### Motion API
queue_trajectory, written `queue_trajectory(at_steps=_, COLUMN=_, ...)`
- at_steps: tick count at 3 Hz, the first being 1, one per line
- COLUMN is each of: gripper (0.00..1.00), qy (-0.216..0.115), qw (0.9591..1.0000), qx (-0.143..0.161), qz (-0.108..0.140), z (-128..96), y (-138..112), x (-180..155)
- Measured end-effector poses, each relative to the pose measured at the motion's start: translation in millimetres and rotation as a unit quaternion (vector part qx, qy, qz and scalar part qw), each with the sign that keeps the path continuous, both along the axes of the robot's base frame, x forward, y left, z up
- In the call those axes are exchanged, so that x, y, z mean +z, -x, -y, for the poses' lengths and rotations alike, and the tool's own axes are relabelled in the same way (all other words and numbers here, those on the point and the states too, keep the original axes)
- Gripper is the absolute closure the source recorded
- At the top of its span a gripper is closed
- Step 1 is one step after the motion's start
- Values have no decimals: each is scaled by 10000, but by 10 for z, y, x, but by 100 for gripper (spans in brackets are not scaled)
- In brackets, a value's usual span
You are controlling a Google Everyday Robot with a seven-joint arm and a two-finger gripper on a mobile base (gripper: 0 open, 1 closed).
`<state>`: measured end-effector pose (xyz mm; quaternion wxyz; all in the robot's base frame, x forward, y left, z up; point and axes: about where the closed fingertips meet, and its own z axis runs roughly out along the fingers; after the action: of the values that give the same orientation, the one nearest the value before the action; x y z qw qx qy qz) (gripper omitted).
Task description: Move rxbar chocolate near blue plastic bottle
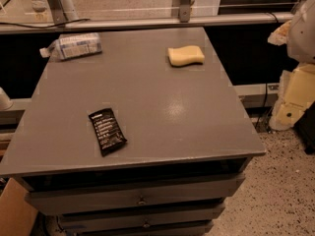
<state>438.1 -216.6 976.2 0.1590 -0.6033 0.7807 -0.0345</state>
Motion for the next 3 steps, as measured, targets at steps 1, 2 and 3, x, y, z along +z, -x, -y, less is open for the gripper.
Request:
queue_trajectory(at_steps=1, gripper=0, qy=0, qw=10000, qx=0, qz=1, z=0, y=0, x=0)
queue_trajectory(at_steps=2, gripper=0, qy=-177, qw=9994, qx=305, qz=40, z=-145, y=36, x=28)
queue_trajectory(at_steps=3, gripper=0, qy=-655, qw=9923, qx=1039, qz=136, z=-535, y=153, x=28)
